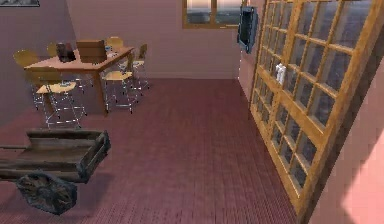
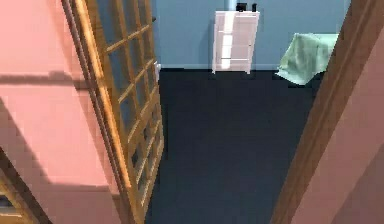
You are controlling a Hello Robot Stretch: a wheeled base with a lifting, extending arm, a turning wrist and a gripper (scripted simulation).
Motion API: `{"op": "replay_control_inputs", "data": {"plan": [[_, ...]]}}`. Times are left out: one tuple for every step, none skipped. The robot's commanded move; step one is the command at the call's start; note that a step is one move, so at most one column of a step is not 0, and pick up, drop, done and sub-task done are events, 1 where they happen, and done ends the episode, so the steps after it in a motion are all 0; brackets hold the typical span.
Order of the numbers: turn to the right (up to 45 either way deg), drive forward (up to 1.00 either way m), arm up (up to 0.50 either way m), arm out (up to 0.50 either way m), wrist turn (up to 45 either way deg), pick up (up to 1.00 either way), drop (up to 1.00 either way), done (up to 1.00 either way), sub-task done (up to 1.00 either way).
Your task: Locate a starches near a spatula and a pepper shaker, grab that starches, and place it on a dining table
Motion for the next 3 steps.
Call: {"op": "replay_control_inputs", "data": {"plan": [[12.0,0.00,0.00,0.00,0.0,0.00,0.00,0.00,0.00],[0.0,0.20,0.00,0.00,0.0,0.00,0.00,0.00,0.00],[-45.0,0.00,0.00,0.00,0.0,0.00,0.00,0.00,0.00]]}}
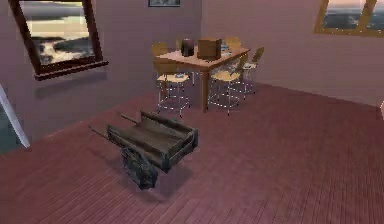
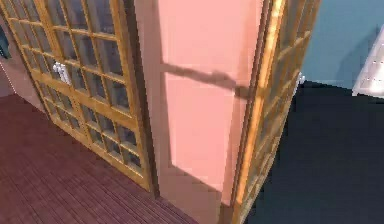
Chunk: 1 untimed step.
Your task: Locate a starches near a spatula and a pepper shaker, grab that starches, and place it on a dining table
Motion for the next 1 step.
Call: {"op": "replay_control_inputs", "data": {"plan": [[-39.0,0.00,0.00,0.00,0.0,0.00,0.00,0.00,0.00]]}}
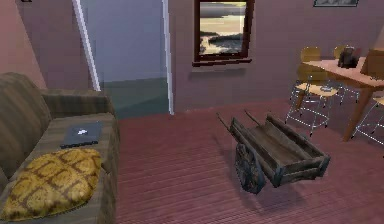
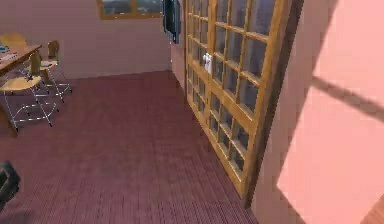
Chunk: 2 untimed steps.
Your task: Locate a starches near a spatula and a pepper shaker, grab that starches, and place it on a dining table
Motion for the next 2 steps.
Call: {"op": "replay_control_inputs", "data": {"plan": [[0.0,0.55,0.00,0.00,0.0,0.00,0.00,0.00,0.00],[-15.0,0.00,0.00,0.00,0.0,0.00,0.00,0.00,0.00]]}}
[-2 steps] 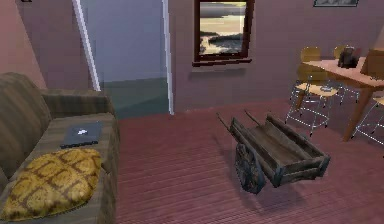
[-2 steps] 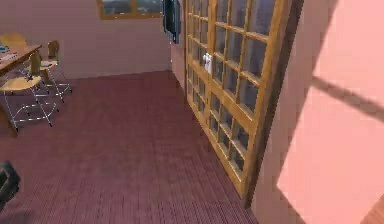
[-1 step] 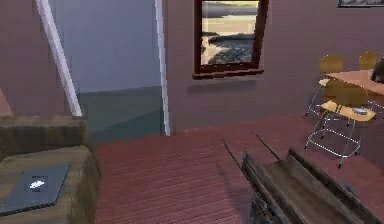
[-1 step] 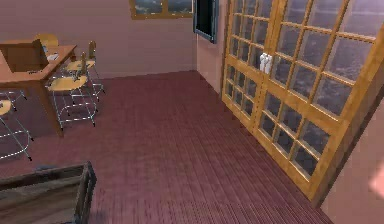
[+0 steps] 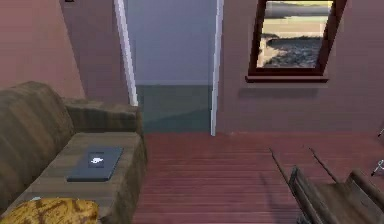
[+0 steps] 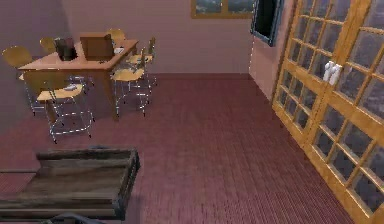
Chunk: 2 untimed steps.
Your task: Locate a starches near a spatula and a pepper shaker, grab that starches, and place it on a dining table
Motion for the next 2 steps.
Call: {"op": "replay_control_inputs", "data": {"plan": [[0.0,1.00,0.00,0.00,0.0,0.00,0.00,0.00,0.00],[0.0,0.80,0.00,0.00,0.0,0.00,0.00,0.00,0.00]]}}
